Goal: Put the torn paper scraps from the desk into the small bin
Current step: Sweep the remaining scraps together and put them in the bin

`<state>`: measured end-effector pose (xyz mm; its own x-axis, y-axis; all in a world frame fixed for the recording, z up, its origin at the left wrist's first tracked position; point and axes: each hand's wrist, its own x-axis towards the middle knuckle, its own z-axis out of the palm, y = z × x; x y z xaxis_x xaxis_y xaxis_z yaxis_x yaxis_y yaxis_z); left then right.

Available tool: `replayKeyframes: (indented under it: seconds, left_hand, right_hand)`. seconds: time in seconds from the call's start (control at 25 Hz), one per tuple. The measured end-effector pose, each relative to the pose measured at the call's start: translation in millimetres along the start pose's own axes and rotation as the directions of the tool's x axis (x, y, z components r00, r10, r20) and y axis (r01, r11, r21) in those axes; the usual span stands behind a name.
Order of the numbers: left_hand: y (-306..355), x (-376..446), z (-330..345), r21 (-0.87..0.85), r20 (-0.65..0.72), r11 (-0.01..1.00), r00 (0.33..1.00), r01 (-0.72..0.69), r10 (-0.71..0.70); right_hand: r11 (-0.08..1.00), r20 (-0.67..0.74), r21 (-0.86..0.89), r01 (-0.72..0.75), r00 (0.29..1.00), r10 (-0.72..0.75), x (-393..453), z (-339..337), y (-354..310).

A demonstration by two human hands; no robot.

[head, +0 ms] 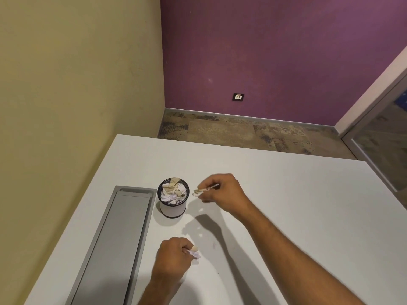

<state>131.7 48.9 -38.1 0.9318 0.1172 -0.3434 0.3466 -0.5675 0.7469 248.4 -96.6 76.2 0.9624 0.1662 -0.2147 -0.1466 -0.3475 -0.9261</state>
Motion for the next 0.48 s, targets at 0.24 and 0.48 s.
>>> replayKeyframes:
  seconds: [0.24,0.48]
  left_hand:
    - [14.7,0.7,-22.1,-0.05,-0.09,0.999,0.996,-0.001,-0.004]
    - [39.4,8.4,-64.2,-0.074,-0.258,0.992,0.962,-0.106,0.084]
  right_hand:
    - [0.861,0.142,-0.478,0.176,0.982,-0.122,36.1,45.6,-31.6]
    - [0.617,0.258,-0.746,0.251,0.963,-0.08,48.0,63.3,-25.3]
